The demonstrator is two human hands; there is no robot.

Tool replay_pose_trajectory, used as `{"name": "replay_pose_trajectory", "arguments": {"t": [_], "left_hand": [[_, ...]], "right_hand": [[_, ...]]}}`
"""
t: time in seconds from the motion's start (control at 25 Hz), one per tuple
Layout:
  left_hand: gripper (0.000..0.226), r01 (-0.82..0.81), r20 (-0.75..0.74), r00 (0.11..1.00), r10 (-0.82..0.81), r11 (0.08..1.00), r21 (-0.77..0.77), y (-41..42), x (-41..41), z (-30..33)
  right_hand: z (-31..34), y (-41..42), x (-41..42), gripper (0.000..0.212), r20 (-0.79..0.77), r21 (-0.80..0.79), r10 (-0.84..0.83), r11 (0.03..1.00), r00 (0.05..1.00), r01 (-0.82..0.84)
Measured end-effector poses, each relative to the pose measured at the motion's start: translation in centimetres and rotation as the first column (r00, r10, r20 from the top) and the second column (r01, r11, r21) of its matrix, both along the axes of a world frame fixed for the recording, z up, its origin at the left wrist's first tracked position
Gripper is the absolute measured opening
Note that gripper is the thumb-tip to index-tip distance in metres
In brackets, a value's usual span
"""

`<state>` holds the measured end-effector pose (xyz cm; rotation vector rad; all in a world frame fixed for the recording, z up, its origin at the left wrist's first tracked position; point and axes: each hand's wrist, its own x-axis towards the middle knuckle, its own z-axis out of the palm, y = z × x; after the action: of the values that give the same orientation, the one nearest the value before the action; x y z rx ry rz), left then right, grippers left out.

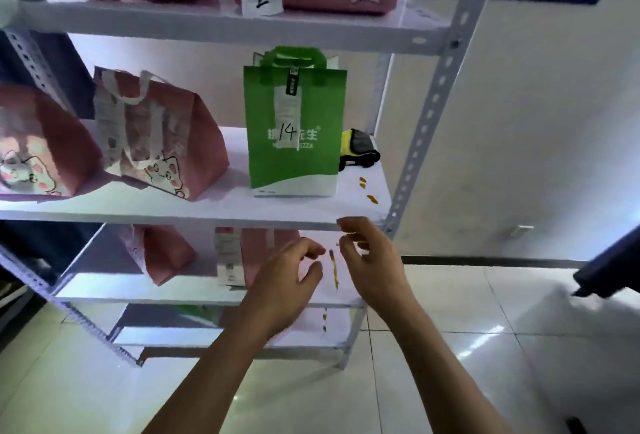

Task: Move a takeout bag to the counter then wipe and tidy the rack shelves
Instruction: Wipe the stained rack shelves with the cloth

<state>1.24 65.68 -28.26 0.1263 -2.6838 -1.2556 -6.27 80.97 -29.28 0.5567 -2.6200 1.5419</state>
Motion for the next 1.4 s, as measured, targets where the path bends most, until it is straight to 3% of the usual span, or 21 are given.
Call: {"name": "replay_pose_trajectory", "arguments": {"t": [0.32,0.56,0.84,1.04,1.4], "left_hand": [[0.014,0.205,-0.102,0.968,-0.228,0.959,-0.195,5.4,-8.8,0.4],[0.015,0.297,-0.050,0.950,-0.309,0.941,-0.163,13.3,-15.0,0.0],[0.021,0.148,-0.031,0.986,-0.161,0.955,-0.256,24.7,-23.0,-2.3],[0.021,-0.001,-0.029,1.000,-0.008,0.959,-0.284,27.6,-27.8,-2.7],[0.021,-0.280,-0.088,0.960,0.266,0.917,-0.286,24.7,-36.8,-3.0]], "right_hand": [[0.0,7.7,-4.7,0.020,-0.081,0.053,-0.275,0.959,0.958,0.280],[-1.4,15.6,-9.9,0.024,-0.074,0.095,-0.384,0.916,0.920,0.390],[-1.7,26.2,-18.8,0.029,-0.171,0.267,-0.228,0.926,0.959,0.268],[-1.8,29.6,-25.4,0.029,-0.186,0.380,-0.077,0.914,0.980,0.144],[-0.9,25.6,-37.6,0.026,-0.154,0.293,0.167,0.949,0.974,-0.117]]}}
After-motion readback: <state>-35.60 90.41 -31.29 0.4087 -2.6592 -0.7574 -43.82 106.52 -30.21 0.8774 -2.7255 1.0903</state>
